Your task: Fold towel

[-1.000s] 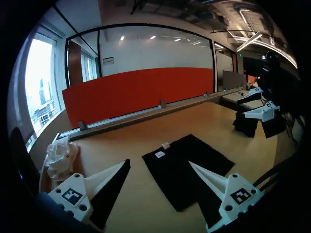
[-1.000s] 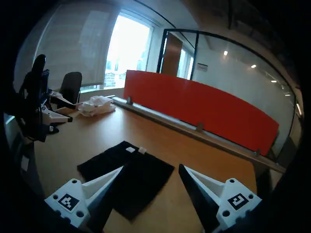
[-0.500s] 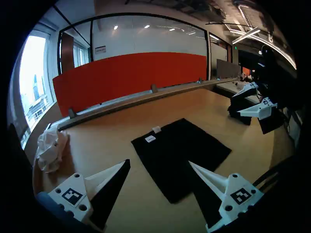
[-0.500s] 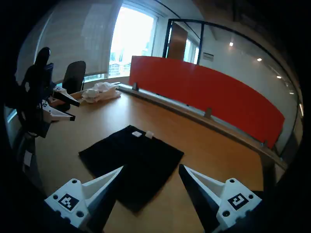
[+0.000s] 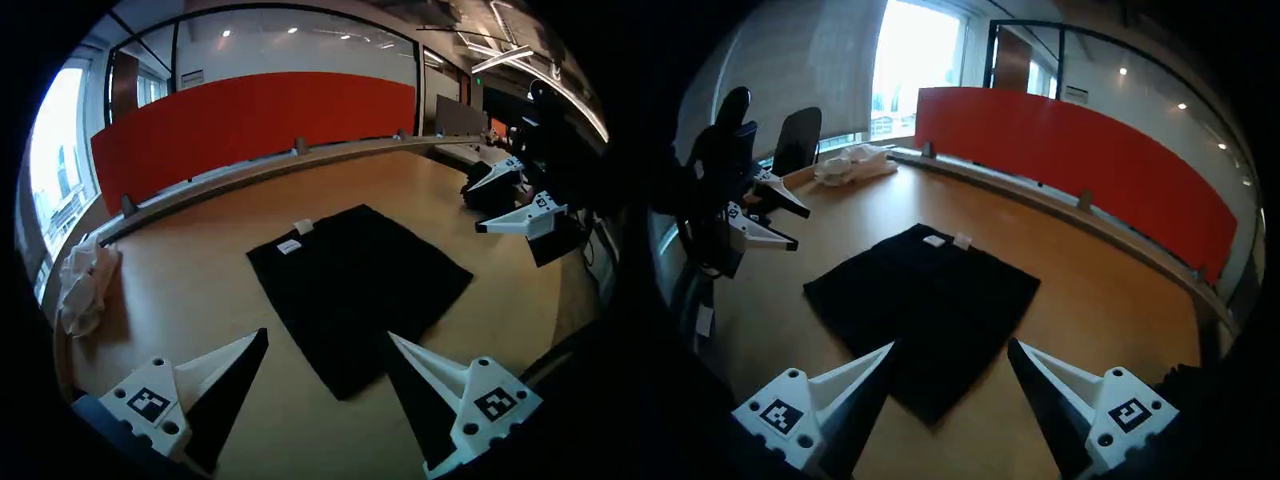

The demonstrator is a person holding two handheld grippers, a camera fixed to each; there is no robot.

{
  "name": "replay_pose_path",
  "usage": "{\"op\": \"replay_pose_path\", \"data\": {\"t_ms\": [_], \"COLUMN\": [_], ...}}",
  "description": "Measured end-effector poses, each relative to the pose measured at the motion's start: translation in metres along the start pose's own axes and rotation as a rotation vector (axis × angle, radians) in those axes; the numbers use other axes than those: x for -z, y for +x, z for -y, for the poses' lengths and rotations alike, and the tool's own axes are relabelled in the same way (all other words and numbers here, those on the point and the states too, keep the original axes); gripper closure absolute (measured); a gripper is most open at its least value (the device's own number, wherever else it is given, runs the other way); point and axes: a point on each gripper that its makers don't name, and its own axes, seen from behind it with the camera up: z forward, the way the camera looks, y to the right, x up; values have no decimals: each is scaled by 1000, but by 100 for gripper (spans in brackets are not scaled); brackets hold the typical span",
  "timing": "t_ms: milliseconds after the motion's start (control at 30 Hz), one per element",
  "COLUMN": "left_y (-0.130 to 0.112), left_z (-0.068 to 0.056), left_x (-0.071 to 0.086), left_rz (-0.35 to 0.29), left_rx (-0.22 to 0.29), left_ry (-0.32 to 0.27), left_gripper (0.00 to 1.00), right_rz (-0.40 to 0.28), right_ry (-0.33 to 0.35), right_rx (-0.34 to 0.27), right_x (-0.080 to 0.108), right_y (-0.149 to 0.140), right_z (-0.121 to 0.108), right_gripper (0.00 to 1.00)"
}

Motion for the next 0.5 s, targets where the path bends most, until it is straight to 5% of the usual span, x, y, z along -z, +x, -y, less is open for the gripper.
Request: {"op": "replay_pose_path", "data": {"t_ms": [500], "left_y": [-52], "left_z": [-8], "left_x": [-33], "left_rz": [128], "left_rx": [-8], "left_ry": [-38], "left_gripper": [0], "right_rz": [97], "right_ry": [45], "right_rx": [15], "right_x": [-30], "right_y": [-56], "right_z": [18], "right_gripper": [0]}}
